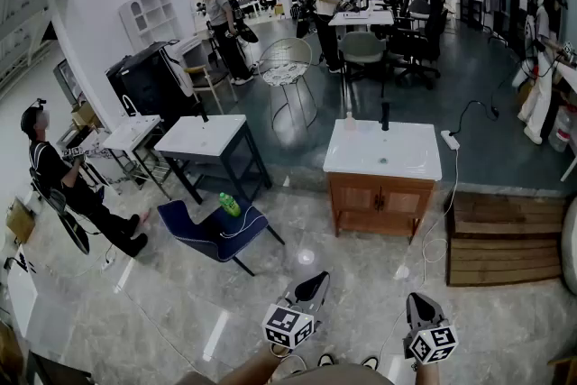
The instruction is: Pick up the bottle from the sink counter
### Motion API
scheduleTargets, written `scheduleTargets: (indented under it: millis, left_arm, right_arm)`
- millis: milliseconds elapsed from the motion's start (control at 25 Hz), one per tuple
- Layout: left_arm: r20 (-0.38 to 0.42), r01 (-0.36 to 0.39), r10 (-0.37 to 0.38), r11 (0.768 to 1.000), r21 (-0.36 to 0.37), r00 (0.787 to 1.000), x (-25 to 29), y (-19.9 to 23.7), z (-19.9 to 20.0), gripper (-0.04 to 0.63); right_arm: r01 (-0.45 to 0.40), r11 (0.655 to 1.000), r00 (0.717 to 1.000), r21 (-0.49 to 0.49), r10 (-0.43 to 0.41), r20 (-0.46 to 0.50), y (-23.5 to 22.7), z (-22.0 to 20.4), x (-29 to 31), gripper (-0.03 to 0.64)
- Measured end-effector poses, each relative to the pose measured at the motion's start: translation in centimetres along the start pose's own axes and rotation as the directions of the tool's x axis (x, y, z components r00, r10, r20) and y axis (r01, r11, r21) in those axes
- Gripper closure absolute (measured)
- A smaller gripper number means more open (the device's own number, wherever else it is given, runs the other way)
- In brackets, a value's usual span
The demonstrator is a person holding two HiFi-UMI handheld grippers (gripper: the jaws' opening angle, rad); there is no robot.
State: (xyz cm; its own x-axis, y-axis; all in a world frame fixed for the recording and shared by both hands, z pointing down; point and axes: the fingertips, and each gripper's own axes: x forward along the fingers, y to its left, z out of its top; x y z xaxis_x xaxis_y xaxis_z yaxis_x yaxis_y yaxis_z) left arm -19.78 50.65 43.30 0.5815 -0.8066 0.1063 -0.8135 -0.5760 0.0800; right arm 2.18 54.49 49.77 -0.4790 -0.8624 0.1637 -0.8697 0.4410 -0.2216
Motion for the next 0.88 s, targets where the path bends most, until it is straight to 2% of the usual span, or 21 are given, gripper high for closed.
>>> scheduleTargets:
  millis: [200,360,480,640,760,880]
  left_arm:
    - [0.005,-0.049,0.049,0.999,-0.01,0.999,-1.1,2.1,-0.5,0.592]
    - [0.022,-0.051,0.052,0.998,-0.024,0.998,-1.1,2.6,-0.9,0.591]
    - [0.017,-0.048,0.048,0.999,-0.023,0.999,-1.6,3.0,-0.9,0.591]
    - [-0.007,-0.051,0.05,0.998,-0.044,0.999,-1.9,3.8,-1.9,0.591]
    - [-0.028,-0.045,0.044,0.999,-0.019,0.999,-1.3,4.1,-3.3,0.591]
    - [-0.009,-0.055,0.056,0.998,0.015,0.998,0.3,5.9,-3.9,0.591]
  right_arm:
    - [-0.025,0.998,0.999,-0.06,0.026,0.022,1.7,0.9,1.3,0.606]
    - [-0.034,0.994,0.999,-0.104,0.036,0.022,2.3,1.1,2.3,0.606]
    - [-0.038,0.995,0.999,-0.097,0.04,0.018,2.9,1.5,3.0,0.606]
    - [0.019,0.998,1.0,-0.061,-0.019,0.006,2.5,1.2,2.6,0.606]
    - [0.067,0.995,0.997,-0.076,-0.069,-0.029,1.6,0.1,2.0,0.606]
    - [0.112,0.99,0.993,-0.089,-0.116,-0.039,0.5,-0.9,2.7,0.606]
